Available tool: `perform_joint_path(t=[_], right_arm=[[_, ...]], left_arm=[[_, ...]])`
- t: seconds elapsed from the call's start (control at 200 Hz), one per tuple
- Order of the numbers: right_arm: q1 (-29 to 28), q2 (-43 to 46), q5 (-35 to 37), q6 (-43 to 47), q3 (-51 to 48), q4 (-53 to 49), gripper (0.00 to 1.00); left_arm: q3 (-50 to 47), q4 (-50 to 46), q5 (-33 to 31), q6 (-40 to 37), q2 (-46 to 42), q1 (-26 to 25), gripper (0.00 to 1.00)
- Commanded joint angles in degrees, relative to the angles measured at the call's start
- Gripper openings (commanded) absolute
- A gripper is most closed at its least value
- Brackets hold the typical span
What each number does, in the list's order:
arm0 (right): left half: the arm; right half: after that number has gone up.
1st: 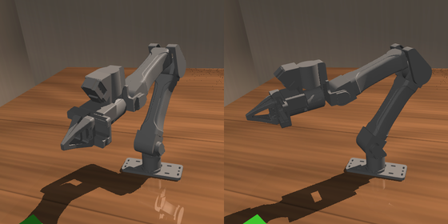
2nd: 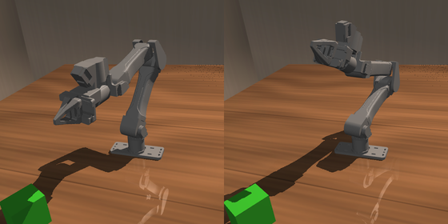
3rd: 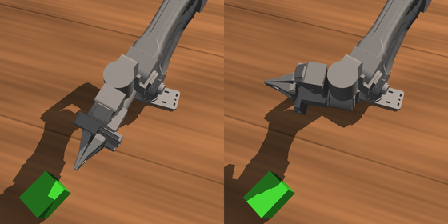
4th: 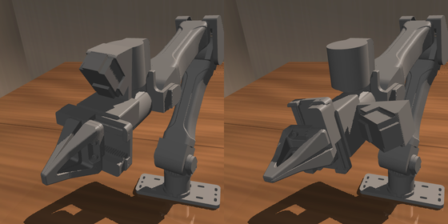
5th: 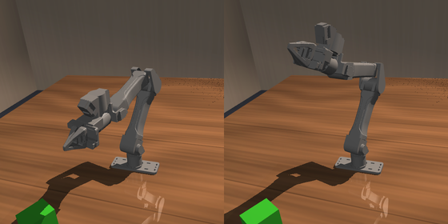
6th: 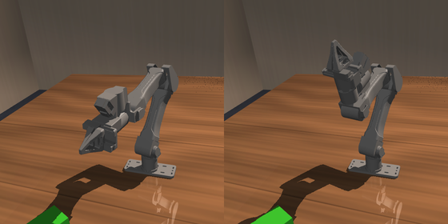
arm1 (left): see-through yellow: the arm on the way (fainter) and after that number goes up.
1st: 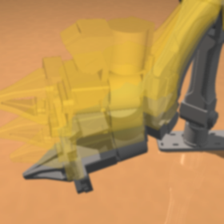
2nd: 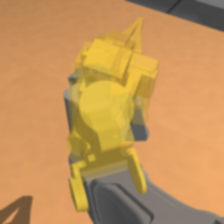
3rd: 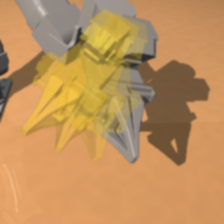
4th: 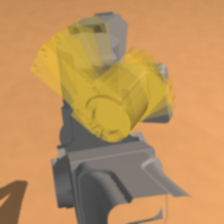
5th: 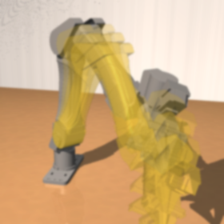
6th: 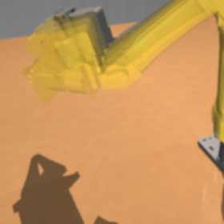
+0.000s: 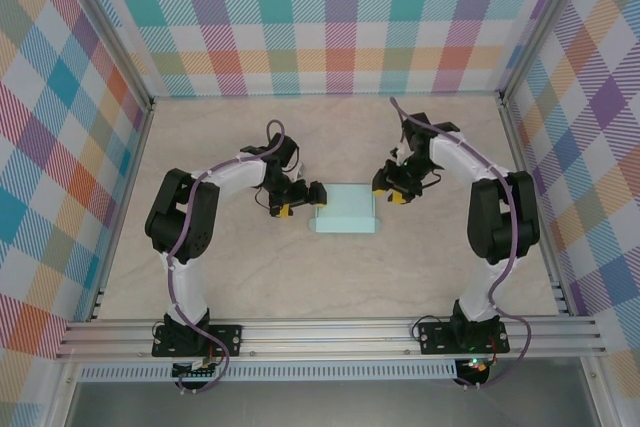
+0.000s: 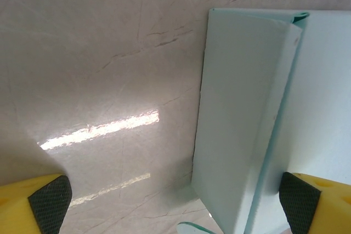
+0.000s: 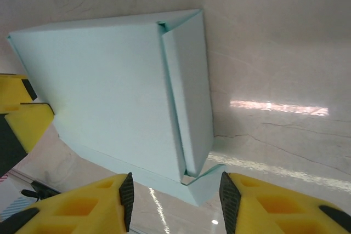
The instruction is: Fold the paper box
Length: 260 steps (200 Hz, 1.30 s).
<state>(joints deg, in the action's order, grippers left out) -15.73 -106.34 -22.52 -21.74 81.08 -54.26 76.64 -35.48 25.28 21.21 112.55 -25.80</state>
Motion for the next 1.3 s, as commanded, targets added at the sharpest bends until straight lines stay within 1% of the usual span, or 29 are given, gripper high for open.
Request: perform_joint_path(t=[0.0, 0.05, 0.125, 0.165, 0.25, 0.43, 0.545, 0.62, 0.74, 0.865, 0.985, 1.105, 1.24, 1.295], right_arm=[[-1.3, -0.1, -0.2, 0.8, -1.4, 1.4, 0.48], [-1.6, -0.6, 0.7, 1.0, -1.6, 1.7, 0.48], [-1.8, -1.3, 1.9, 1.3, -2.0, 2.2, 0.46], [-2.0, -1.9, 2.3, 1.5, -1.8, 2.2, 0.46], [-2.7, -3.1, 3.7, 2.3, -1.4, 2.5, 0.46], [-4.7, -6.7, 8.8, 3.1, -1.7, 2.9, 0.44], [-5.0, -7.7, 11.3, 3.0, -2.7, 3.7, 0.41], [-5.0, -6.1, 11.6, 2.2, -3.5, 4.2, 0.41], [-5.1, -2.5, 11.3, 2.6, -3.1, 4.1, 0.43], [-5.0, 1.9, 13.1, 3.9, -3.1, 4.8, 0.44], [-5.0, 5.3, 14.3, 5.9, -2.8, 5.2, 0.44], [-5.0, 7.3, 16.7, 6.2, -2.9, 4.3, 0.44], [-5.0, 11.7, 16.6, 3.8, -7.2, 5.8, 0.44], [-5.0, 14.6, 14.2, 1.8, -10.4, 7.0, 0.44]], left_arm=[[-2.0, 0.5, -3.8, 0.2, 0.6, -0.4, 1.00], [-2.1, 0.4, -4.8, 0.6, 0.7, -0.4, 1.00], [-0.4, -3.1, -7.8, 1.5, 2.0, -0.4, 1.00], [-0.3, -3.3, -7.2, 2.0, 2.2, -0.5, 0.98], [-2.1, 0.0, -5.2, 3.6, 1.5, -0.5, 0.98], [-1.6, -0.8, -6.6, 3.5, 2.4, -0.5, 0.98], [-2.1, -0.4, -6.6, 3.3, 2.7, -0.4, 0.98], [-2.0, -0.8, -6.9, 3.6, 2.6, -0.5, 0.98], [-2.7, 1.2, -6.2, 4.8, 1.3, -0.5, 0.99], [-0.8, 0.3, -4.9, 4.5, 0.0, -0.3, 1.00], [-1.4, 1.6, -5.6, 4.4, -3.0, -0.2, 1.00], [-1.7, 1.3, -6.5, 4.2, -4.3, -0.2, 1.00], [-4.2, 2.6, -6.3, 4.5, -6.0, -0.2, 1.00], [-4.6, 2.1, -6.4, 4.5, -7.3, -0.2, 1.00]])
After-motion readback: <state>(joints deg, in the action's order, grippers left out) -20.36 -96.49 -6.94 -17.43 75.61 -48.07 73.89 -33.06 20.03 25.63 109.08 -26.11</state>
